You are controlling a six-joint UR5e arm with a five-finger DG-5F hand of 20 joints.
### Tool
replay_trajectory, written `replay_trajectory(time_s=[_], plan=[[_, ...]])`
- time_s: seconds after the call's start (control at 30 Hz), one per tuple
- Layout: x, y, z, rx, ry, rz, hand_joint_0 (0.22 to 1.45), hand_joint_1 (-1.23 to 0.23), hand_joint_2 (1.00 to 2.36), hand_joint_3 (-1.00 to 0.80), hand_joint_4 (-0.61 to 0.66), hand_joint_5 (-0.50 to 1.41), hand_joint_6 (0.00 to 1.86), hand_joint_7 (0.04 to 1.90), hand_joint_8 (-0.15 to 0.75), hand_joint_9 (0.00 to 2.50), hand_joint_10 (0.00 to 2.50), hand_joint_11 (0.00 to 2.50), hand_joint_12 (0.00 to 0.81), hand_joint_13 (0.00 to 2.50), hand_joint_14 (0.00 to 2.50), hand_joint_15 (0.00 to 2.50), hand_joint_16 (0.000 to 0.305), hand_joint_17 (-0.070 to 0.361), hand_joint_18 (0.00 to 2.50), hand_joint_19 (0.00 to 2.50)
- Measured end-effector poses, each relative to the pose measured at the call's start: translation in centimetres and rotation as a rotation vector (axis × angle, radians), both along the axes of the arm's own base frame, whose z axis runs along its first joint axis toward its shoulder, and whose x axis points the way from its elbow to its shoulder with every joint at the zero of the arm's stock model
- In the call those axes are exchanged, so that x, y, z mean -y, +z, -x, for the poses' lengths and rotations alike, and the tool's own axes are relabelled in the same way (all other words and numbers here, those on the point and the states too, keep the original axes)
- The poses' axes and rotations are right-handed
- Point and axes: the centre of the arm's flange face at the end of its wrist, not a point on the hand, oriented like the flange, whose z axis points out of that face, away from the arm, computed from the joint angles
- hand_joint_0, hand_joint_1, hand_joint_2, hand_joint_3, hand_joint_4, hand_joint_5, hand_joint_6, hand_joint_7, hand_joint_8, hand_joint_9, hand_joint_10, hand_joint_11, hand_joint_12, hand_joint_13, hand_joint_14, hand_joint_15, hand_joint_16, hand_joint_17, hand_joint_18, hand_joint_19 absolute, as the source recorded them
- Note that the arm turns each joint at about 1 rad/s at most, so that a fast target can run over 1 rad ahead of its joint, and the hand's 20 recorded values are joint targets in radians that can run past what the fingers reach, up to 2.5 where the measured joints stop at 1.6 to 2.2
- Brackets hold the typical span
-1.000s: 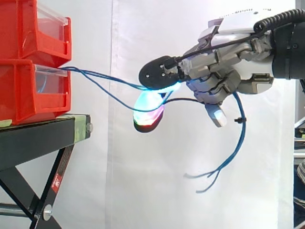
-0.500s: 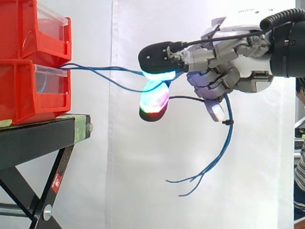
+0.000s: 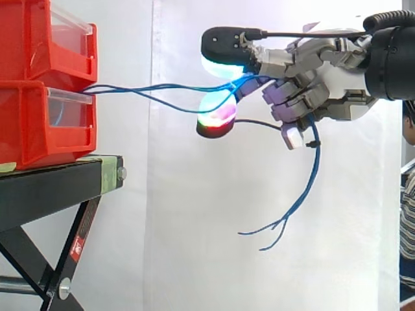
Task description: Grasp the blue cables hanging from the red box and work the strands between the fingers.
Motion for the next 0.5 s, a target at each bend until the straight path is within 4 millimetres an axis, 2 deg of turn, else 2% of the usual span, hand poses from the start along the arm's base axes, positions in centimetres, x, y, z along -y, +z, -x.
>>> replay_trajectory(time_s=[0.17, 0.37, 0.43, 0.5], plan=[[-0.01, 0.14, -0.13, 0.017, -0.002, -0.007, 0.78, -0.67, 1.01, -0.64, 0.31, 0.57, 0.01, 1.35, 0.532, 1.78, 2.50, 2.50, 0.684, 1.96, 2.50, 1.71, 0.243, 0.182, 2.50, 0.60], [-0.01, 0.29, -0.25, 0.032, -0.006, -0.010, 0.71, -0.67, 1.00, -0.86, 0.29, 0.49, 0.01, 1.36, 0.532, 1.78, 2.50, 2.50, 0.684, 1.96, 2.50, 1.71, 0.243, 0.182, 2.50, 0.60], [0.00, 0.31, -0.26, 0.034, -0.007, -0.010, 0.68, -0.67, 1.00, -1.00, 0.30, 0.48, 0.01, 1.34, 0.532, 1.78, 2.50, 2.50, 0.684, 1.96, 2.50, 1.71, 0.243, 0.182, 2.50, 0.60], [0.01, 0.29, -0.27, 0.035, -0.009, -0.010, 0.66, -0.65, 1.00, -1.00, 0.31, 0.47, 0.01, 1.34, 0.532, 1.78, 2.50, 2.50, 0.684, 1.96, 2.50, 1.71, 0.243, 0.182, 2.50, 0.60]])
